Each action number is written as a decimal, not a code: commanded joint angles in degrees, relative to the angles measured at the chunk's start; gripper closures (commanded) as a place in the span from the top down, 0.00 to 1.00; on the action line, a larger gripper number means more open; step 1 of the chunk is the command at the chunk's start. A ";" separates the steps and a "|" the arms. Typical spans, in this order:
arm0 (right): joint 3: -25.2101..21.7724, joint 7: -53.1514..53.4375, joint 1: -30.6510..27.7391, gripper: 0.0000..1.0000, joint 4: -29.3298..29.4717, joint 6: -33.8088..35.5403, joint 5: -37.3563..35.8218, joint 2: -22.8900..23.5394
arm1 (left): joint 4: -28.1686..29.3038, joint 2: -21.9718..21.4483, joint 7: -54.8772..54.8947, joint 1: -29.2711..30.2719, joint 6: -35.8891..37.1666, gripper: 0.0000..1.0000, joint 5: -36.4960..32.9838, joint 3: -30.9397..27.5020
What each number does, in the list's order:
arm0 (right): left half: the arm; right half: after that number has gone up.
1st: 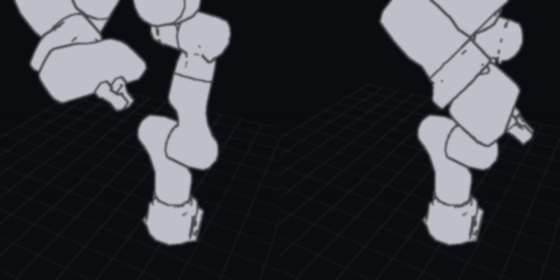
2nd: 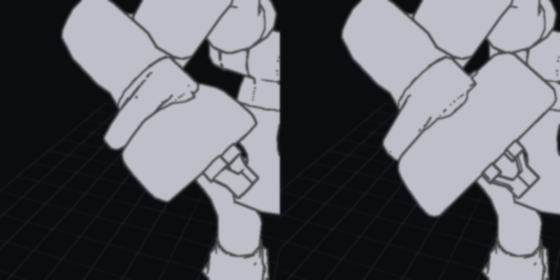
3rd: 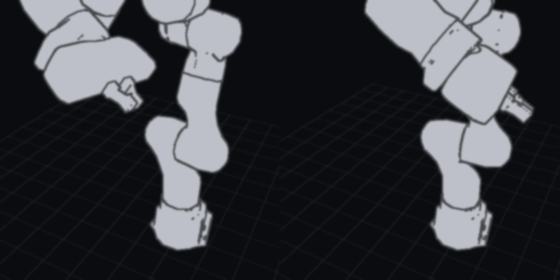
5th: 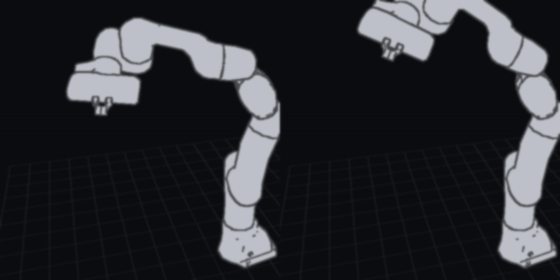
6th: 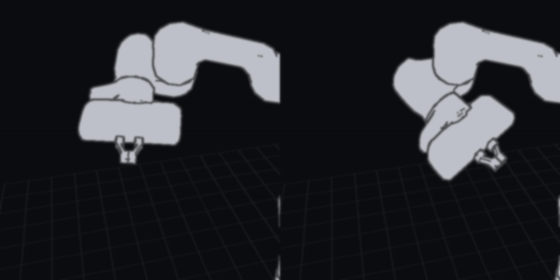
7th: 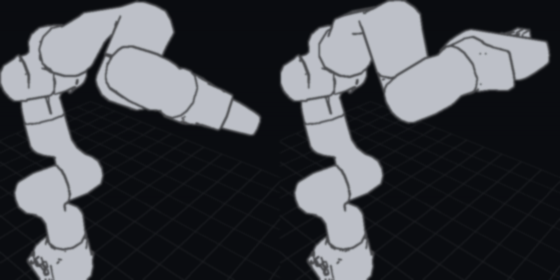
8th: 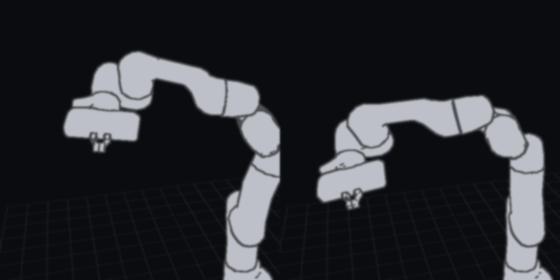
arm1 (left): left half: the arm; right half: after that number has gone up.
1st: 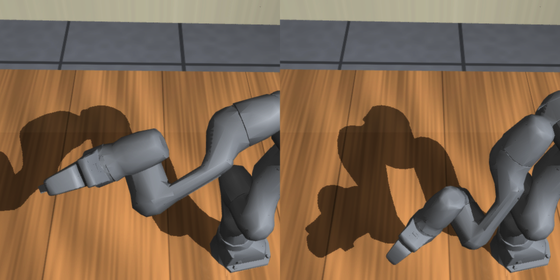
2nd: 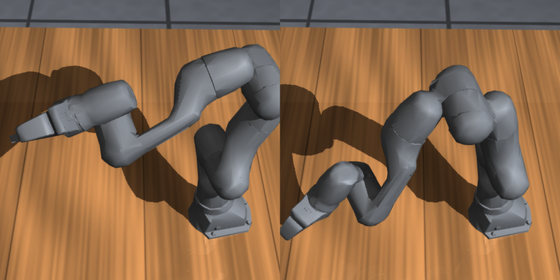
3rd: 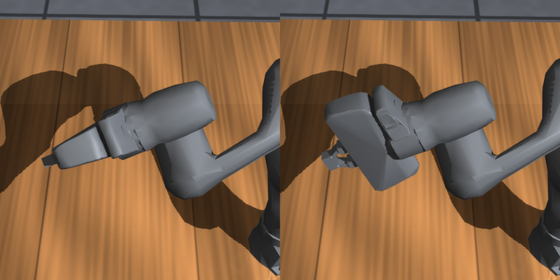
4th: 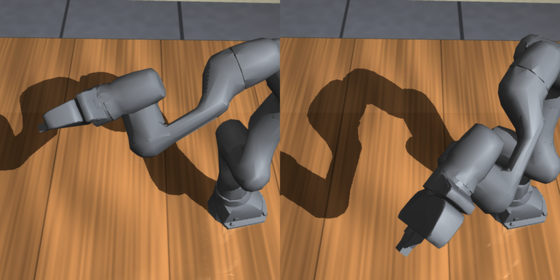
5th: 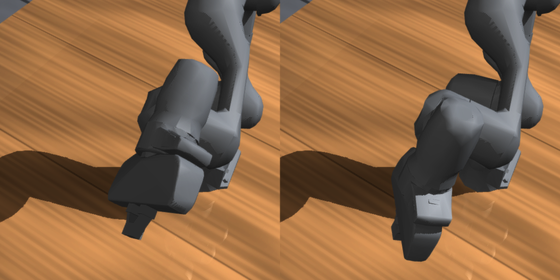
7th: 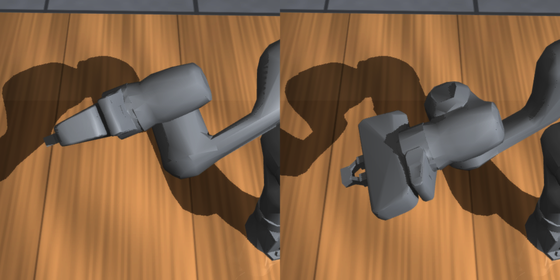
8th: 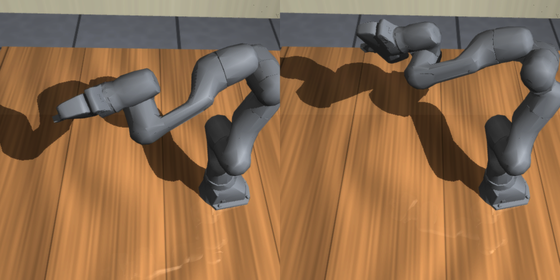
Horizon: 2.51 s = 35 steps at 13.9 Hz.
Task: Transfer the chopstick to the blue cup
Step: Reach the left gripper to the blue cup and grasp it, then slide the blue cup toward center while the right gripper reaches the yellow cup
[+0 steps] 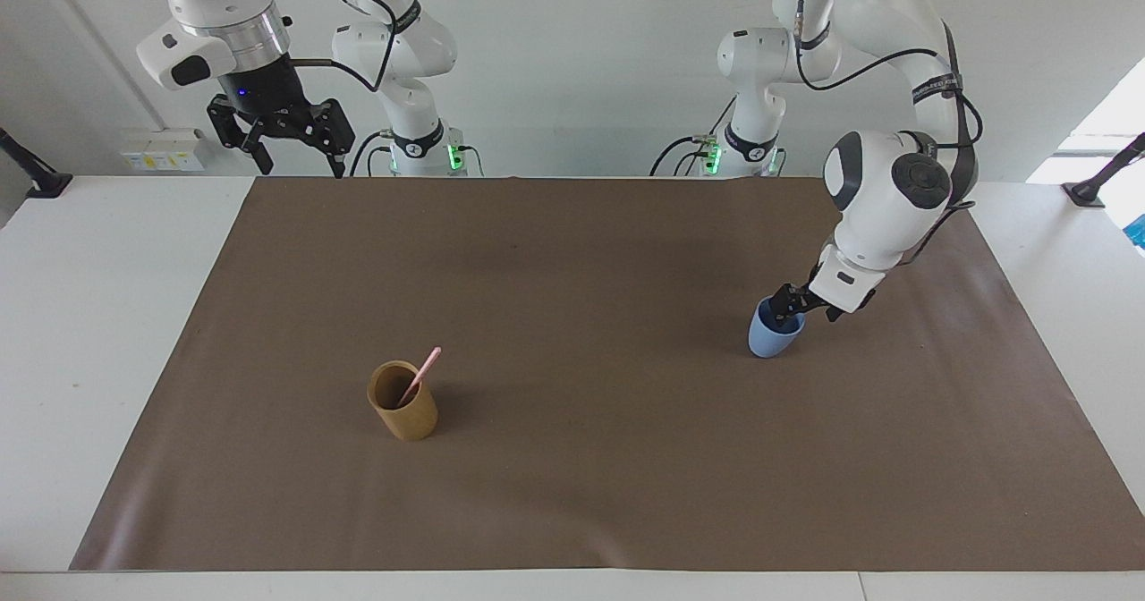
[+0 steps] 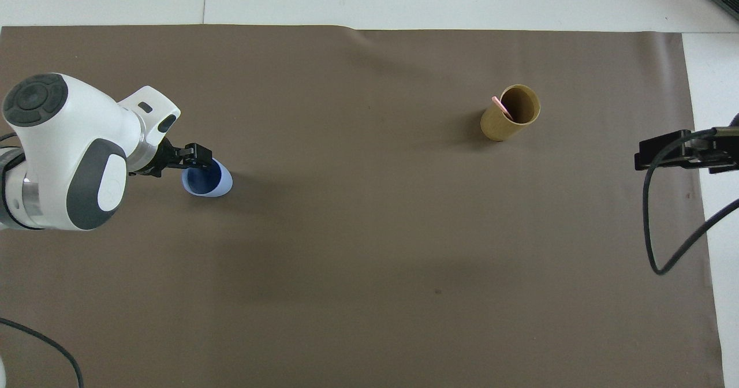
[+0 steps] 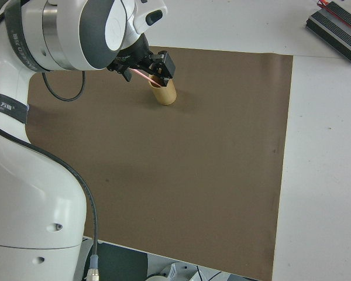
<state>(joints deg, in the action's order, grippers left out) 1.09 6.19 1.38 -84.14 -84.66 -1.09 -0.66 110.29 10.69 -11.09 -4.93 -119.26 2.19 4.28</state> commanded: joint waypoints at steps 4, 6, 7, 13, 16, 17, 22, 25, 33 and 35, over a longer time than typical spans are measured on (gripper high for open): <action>0.32 -0.83 -0.76 1.00 -0.76 0.28 0.47 -0.74 | 7.22 -3.75 -0.33 -0.34 -1.94 1.00 0.62 -0.06; 0.32 -0.83 -0.76 1.00 -0.76 0.28 0.47 -0.74 | 7.40 -3.57 -0.33 -0.35 -2.47 0.60 0.62 -0.06; 0.32 -0.83 -0.76 1.00 -0.76 0.28 0.47 -0.74 | 7.22 -3.48 -0.51 -0.35 -2.82 0.29 0.62 -0.06; 0.32 -0.83 -0.76 1.00 -0.76 0.28 0.47 -0.74 | 5.65 -2.95 -0.24 0.18 -2.48 0.00 0.54 -0.15; 0.32 -0.83 -0.76 1.00 -0.76 0.28 0.47 -0.74 | -0.31 -1.90 -0.68 -0.26 2.34 0.00 0.45 -0.24; 0.32 -0.83 -0.76 1.00 -0.76 0.28 0.47 -0.74 | -2.25 -2.16 -1.82 -0.43 4.36 0.00 0.45 -0.24; 0.14 -0.83 -1.03 1.00 -0.76 0.37 0.47 -0.74 | -10.79 -1.46 -20.77 -10.78 9.05 0.00 0.36 0.38; 0.14 -0.92 -1.03 1.00 -0.76 0.37 0.47 -0.74 | -11.06 -0.33 -27.21 -17.29 6.24 0.00 0.98 0.47; 0.32 -1.18 -0.24 1.00 -1.21 -3.23 -0.40 1.00 | -16.07 7.94 -37.33 -26.01 -0.44 0.00 0.80 0.47; 0.93 -1.18 0.29 1.00 0.29 -4.37 -0.67 3.20 | -16.16 8.65 -39.00 -28.20 -2.38 0.00 0.36 0.38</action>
<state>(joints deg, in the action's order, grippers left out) 1.29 6.19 1.47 -84.74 -87.44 -1.10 0.57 95.49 18.53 -48.19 -30.27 -120.65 2.25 5.92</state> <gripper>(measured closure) 0.000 0.952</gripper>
